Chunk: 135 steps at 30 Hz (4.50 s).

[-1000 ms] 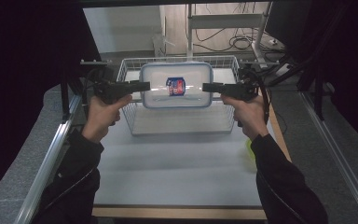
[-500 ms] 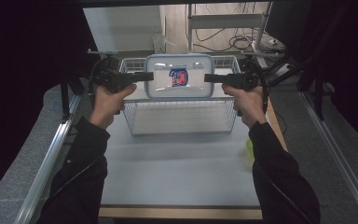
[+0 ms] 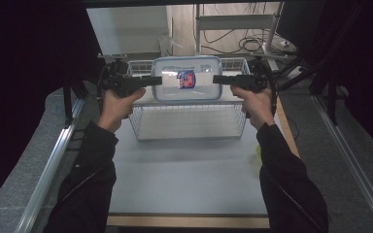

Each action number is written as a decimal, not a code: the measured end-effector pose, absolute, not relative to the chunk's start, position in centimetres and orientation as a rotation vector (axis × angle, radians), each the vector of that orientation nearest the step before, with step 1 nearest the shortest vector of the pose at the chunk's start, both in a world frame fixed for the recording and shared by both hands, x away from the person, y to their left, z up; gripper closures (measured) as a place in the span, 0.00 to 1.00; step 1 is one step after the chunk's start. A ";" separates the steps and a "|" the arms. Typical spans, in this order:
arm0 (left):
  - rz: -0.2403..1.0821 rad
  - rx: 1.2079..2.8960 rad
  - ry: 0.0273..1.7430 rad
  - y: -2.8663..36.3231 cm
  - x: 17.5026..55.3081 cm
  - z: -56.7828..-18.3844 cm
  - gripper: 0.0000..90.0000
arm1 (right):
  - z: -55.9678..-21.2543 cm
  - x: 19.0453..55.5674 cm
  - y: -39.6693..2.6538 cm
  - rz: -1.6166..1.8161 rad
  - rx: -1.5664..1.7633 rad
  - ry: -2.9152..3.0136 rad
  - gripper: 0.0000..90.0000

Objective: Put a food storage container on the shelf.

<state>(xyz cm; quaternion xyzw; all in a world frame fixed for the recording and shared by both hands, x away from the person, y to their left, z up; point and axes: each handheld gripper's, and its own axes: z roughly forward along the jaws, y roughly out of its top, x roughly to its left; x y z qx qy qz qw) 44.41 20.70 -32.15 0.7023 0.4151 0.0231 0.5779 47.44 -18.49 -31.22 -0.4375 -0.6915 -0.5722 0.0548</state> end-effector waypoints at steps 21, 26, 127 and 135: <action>0.171 1.668 0.999 19.8 44.5 -33.0 0.40 | -32.0 48.3 -18.2 -1.794 -1.416 -2.086 0.49; 0.246 1.670 0.978 20.0 43.9 -32.8 0.33 | -31.4 47.8 -18.1 -1.806 -1.442 -2.257 0.48; 0.377 1.933 0.786 18.9 26.6 -47.9 0.03 | -43.8 34.6 -20.0 -1.494 -1.038 -2.877 0.04; 0.375 1.976 0.795 18.9 25.8 -49.2 0.04 | -45.4 33.8 -20.6 -1.418 -1.068 -2.942 0.03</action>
